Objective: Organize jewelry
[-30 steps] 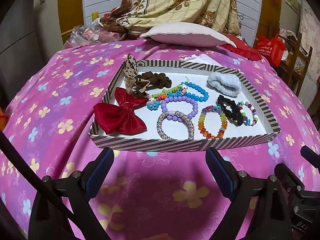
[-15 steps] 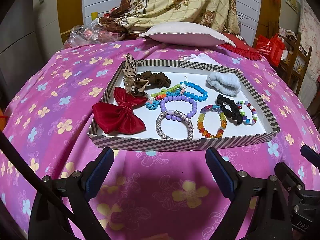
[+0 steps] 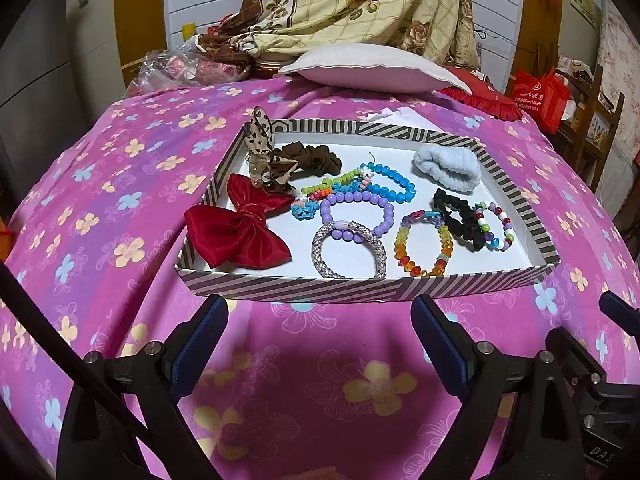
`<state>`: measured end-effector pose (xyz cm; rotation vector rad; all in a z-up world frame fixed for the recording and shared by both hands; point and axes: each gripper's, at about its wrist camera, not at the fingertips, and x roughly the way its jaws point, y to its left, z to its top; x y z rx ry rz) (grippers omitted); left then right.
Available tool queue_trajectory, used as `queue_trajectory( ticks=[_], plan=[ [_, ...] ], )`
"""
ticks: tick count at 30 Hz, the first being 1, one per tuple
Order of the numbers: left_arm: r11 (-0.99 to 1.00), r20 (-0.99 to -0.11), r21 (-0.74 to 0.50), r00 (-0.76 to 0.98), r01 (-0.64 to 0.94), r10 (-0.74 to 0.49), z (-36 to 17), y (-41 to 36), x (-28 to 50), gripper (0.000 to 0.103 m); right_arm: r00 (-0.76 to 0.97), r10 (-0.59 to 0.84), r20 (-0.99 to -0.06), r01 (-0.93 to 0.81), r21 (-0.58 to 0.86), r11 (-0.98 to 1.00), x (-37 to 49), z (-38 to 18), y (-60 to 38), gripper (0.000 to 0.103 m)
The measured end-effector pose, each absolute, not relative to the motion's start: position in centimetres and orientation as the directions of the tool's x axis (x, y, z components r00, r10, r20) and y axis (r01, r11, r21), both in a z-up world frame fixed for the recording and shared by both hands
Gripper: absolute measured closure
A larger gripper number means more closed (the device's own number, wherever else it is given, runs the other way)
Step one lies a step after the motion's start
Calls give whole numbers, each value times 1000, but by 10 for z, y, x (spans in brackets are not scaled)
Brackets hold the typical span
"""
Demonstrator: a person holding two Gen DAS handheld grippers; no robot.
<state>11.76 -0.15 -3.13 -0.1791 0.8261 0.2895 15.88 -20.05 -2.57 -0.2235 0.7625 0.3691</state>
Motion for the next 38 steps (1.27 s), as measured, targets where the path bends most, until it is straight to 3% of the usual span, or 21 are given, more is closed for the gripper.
queue_trajectory(
  ticks=[31,38],
  plan=[
    [947,-741,-48,647,-318,180,-28,-1,113,29,674,236,-700,-390,-67,918,152,-23,-197,9],
    [953,-698,-67,696,-295,167,-20,-8,107,29,674,236,-700,-393,-70,917,154,-24,-196,9]
  ],
)
